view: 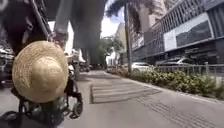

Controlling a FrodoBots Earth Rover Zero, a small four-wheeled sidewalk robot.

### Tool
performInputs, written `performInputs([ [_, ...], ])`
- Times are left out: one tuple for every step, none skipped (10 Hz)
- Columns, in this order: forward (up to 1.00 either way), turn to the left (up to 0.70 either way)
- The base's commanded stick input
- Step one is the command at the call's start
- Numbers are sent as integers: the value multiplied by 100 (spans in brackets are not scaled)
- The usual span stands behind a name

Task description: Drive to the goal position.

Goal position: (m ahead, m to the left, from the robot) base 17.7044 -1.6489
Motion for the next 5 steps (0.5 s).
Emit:
performInputs([
  [70, 0],
  [70, 8],
  [70, 14],
  [70, 14],
  [70, 14],
])
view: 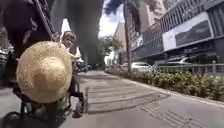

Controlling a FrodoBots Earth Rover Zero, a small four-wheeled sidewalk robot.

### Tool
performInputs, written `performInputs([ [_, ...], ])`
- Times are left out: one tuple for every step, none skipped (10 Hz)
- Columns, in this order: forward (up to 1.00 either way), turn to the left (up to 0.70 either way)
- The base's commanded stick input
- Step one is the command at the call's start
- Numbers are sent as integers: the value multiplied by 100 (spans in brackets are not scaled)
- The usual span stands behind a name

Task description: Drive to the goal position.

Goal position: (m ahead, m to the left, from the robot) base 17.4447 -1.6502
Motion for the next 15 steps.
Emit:
performInputs([
  [70, 14],
  [70, 14],
  [70, 14],
  [70, 14],
  [70, 1],
  [70, 0],
  [70, 0],
  [70, 0],
  [70, 0],
  [70, 0],
  [70, 0],
  [70, 0],
  [0, 0],
  [0, 0],
  [0, 0],
])
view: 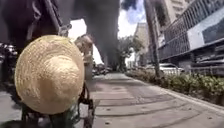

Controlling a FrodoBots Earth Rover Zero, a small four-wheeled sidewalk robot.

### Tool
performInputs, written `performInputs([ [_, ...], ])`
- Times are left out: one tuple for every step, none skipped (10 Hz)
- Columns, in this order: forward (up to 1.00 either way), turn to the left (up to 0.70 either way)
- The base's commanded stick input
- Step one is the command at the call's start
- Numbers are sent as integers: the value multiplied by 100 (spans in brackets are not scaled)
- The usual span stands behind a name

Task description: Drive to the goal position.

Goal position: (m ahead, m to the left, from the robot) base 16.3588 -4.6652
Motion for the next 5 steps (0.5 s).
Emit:
performInputs([
  [0, 0],
  [0, 0],
  [0, 0],
  [0, 0],
  [0, 0],
])
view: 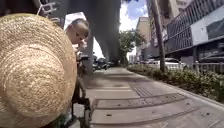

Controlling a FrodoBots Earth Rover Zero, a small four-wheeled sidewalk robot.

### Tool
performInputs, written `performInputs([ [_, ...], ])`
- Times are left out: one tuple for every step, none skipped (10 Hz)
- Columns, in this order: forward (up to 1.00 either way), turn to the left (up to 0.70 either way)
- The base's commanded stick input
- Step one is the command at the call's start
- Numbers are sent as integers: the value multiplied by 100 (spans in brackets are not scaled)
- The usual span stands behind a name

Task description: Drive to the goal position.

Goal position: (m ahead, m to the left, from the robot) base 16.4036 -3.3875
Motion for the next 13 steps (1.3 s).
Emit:
performInputs([
  [0, 0],
  [-42, 0],
  [-70, 0],
  [-70, 0],
  [-70, 0],
  [-70, 0],
  [-70, 0],
  [-70, 0],
  [-70, 0],
  [-70, 0],
  [-70, 0],
  [-70, 0],
  [-70, 0],
])
